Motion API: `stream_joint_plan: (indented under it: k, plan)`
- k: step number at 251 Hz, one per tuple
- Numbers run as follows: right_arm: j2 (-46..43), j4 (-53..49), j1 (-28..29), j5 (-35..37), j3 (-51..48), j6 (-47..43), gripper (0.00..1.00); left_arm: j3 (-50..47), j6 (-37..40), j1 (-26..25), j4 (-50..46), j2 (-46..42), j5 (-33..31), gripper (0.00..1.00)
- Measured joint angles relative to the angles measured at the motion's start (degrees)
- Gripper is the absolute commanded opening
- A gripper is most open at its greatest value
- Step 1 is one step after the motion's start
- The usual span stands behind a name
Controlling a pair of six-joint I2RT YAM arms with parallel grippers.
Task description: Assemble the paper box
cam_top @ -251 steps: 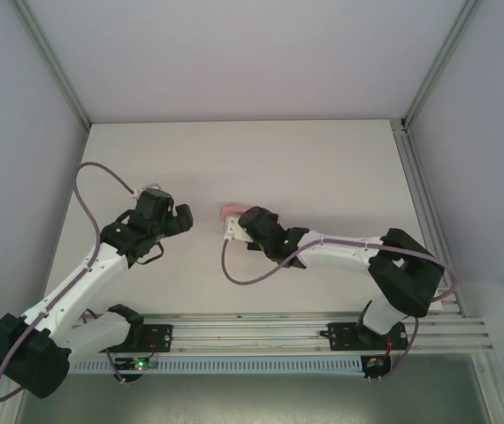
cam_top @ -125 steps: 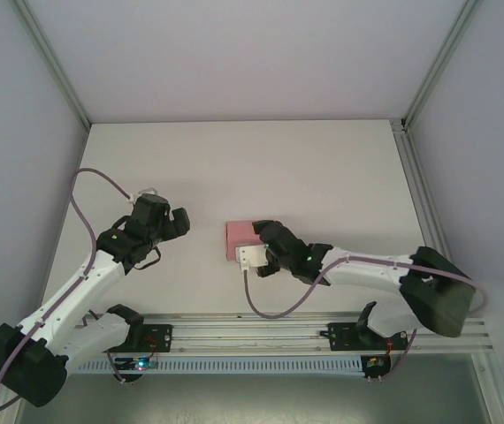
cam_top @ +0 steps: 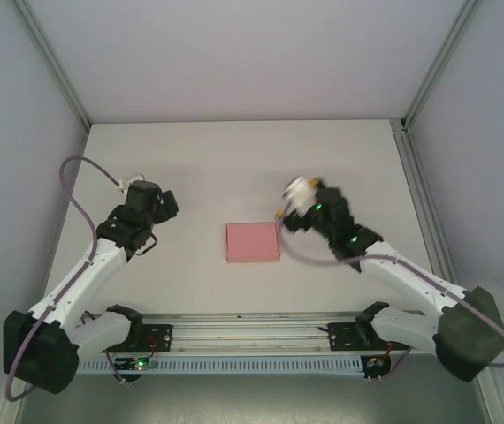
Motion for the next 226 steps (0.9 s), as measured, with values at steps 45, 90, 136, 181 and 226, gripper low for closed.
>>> stream_joint_plan:
  k: [45, 90, 136, 181, 226]
  plan:
    - [2.12, 13.25, -14.8, 1.73, -6.49, 9.57, 0.98, -4.94, 6.51, 9.29, 17.84, 6.47, 0.22, 1.0]
    - [4.74, 27.69, -18.36, -2.23, -20.41, 9.75, 0.98, -14.43, 12.04, 15.21, 35.47, 13.42, 4.7, 1.0]
    - [4.92, 35.45, -19.96, -5.16, -21.24, 9.09, 0.98, -15.3, 17.81, 15.5, 40.92, 13.99, 11.89, 1.0]
    - [18.78, 54.21, -21.68, -5.95, -26.43, 9.6, 0.98, -21.68, 20.98, 15.61, 55.36, 18.23, 15.41, 1.0]
    - [23.93, 53.24, -26.03, -6.62, -22.71, 12.35, 0.98, -23.69, 23.26, 15.87, 64.32, 28.63, 19.17, 1.0]
